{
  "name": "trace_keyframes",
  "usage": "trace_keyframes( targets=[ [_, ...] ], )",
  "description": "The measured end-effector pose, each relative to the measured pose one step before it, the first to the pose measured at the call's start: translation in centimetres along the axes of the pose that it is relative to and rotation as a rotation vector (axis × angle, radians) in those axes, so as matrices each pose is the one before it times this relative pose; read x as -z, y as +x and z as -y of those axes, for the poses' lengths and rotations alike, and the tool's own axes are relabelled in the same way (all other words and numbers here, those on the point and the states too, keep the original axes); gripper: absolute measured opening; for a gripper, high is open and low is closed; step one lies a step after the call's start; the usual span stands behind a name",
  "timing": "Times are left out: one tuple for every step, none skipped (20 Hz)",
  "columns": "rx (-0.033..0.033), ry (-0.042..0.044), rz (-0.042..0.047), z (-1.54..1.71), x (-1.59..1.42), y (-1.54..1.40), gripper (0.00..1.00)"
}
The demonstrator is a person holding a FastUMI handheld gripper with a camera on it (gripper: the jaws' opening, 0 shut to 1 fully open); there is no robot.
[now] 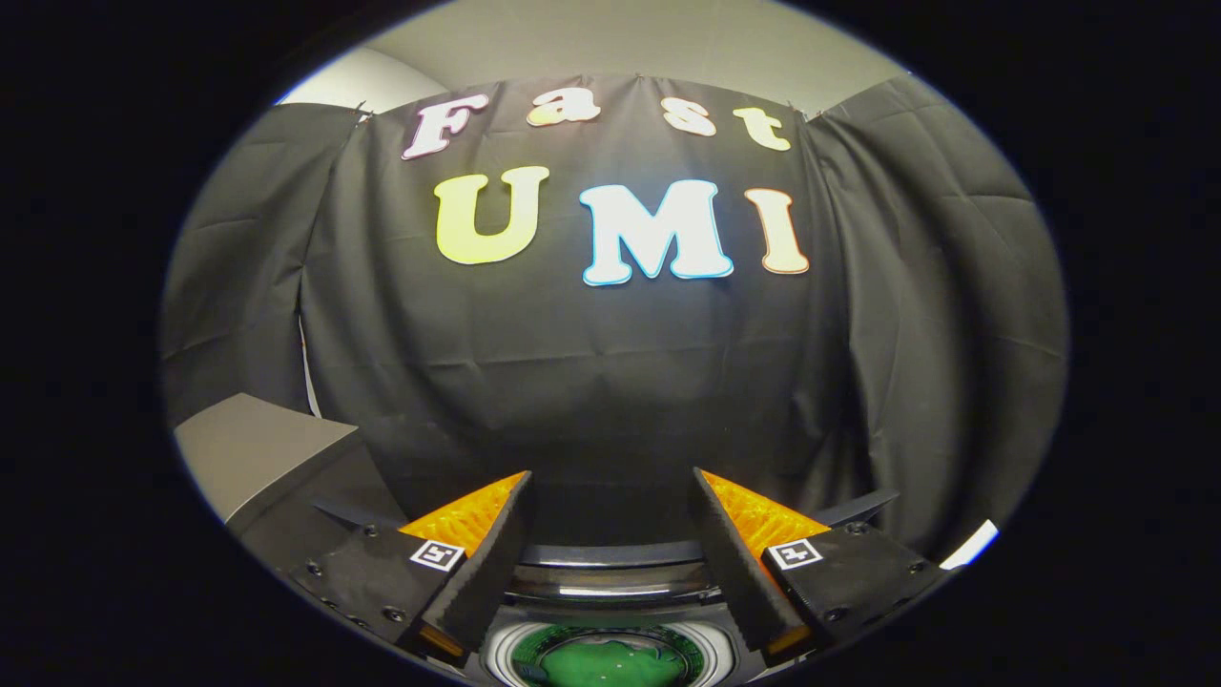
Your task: Put the clothes into the washing machine and then close the washing machine lid.
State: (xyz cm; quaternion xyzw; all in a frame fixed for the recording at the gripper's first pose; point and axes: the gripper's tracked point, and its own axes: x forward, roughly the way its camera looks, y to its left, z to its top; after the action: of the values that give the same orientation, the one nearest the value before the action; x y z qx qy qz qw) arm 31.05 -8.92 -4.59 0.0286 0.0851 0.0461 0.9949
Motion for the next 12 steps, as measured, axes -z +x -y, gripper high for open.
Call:
trace_keyframes(
  targets=[
    [-0.00063, -0.00053, -0.00035, 0.055, 0.208, -0.422, 0.99],
    [0.00014, -0.00134, -0.00239, -0.009, 0.241, -0.384, 0.99],
    [0.00043, -0.00092, -0.00217, 0.013, 0.182, -0.344, 0.99],
    [0.00071, -0.00034, -0.00363, -0.016, 0.213, -0.32, 0.99],
    [0.0011, 0.00037, -0.00305, 0.036, 0.251, -0.416, 0.99],
    [0.00087, -0.00032, -0.00187, 0.021, 0.218, -0.324, 0.99],
    [0.00067, -0.00012, -0.00161, 0.017, 0.226, -0.398, 0.99],
    [0.00045, -0.00032, -0.00165, -0.064, 0.26, -0.263, 0.99],
    [0.00047, -0.00002, -0.00182, 0.019, 0.205, -0.395, 0.99],
    [0.00048, 0.00087, -0.00364, 0.054, 0.211, -0.234, 0.99],
    [0.00024, -0.0007, -0.00343, -0.006, 0.19, -0.287, 0.99],
    [0.00008, -0.00142, -0.00324, -0.011, 0.352, -0.304, 0.99]
  ],
)
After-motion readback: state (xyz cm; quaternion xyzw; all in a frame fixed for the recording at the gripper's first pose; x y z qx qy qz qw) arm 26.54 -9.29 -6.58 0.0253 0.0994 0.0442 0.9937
